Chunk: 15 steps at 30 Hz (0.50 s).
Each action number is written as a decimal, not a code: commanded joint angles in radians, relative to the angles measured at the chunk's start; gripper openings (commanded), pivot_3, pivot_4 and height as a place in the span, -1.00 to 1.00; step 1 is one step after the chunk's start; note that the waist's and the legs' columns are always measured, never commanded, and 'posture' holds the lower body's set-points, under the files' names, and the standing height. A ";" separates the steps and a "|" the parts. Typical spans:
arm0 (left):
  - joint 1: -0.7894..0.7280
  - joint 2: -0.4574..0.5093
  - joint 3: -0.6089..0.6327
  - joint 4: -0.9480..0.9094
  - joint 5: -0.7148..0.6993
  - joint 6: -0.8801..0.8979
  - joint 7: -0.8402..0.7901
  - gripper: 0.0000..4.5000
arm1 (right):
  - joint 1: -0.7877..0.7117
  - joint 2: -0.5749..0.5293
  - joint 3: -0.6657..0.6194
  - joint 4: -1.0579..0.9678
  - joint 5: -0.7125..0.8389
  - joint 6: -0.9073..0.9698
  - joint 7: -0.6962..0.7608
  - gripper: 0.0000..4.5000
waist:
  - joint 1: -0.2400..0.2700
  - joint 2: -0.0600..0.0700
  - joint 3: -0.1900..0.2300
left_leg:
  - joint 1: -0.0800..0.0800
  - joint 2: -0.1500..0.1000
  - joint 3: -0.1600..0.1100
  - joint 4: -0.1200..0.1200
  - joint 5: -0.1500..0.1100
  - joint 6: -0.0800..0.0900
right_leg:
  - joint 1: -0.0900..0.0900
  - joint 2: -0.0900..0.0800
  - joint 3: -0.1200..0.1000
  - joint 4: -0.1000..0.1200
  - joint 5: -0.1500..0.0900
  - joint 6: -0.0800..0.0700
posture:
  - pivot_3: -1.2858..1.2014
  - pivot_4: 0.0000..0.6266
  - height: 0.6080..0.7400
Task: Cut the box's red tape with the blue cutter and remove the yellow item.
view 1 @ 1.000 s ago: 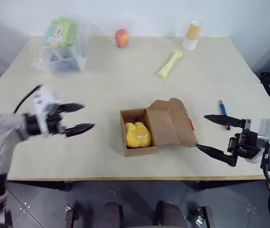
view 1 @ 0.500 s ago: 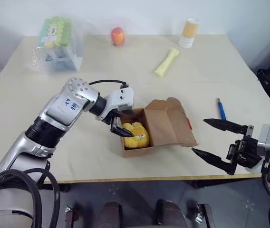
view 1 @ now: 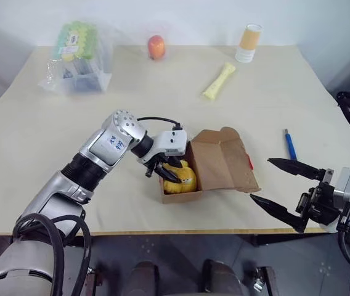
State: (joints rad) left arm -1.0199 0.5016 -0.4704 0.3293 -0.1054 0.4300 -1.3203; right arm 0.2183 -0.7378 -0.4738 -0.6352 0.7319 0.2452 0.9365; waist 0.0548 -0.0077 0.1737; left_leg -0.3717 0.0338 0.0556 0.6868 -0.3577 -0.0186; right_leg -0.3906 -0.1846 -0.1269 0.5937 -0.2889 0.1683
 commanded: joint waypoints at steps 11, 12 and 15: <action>0.240 -0.059 0.714 -0.100 -0.373 -0.138 0.380 -1.00 | -0.191 0.022 0.133 0.045 0.079 0.031 0.006 1.00 | -0.052 -0.001 0.000 | 0.002 0.001 -0.002 0.000 0.000 0.001 | -0.001 0.000 0.000 0.006 0.000 0.000 | 0.03 -0.52 1.00; 0.274 -0.046 0.745 -0.132 -0.377 -0.130 0.416 -1.00 | -0.210 0.028 0.147 0.055 0.076 0.029 0.006 1.00 | -0.054 -0.001 0.000 | 0.003 0.001 -0.002 0.000 0.000 0.001 | -0.001 0.000 0.000 0.006 0.000 0.000 | 0.03 -0.52 1.00; 0.473 0.035 0.870 -0.217 -0.328 -0.172 0.517 -1.00 | -0.281 0.059 0.215 0.096 0.063 0.020 0.027 1.00 | -0.058 -0.001 0.000 | 0.003 0.001 -0.004 0.000 0.000 0.000 | -0.001 0.000 -0.001 0.008 0.000 0.000 | 0.03 -0.52 1.00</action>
State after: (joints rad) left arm -0.6225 0.4977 0.3221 0.1862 -0.4511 0.2946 -0.8592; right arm -0.0369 -0.6939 -0.2845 -0.5473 0.7884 0.2776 0.9492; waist -0.0029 -0.0085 0.1740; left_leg -0.3687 0.0346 0.0517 0.6867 -0.3582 -0.0183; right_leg -0.3913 -0.1851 -0.1279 0.6020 -0.2887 0.1687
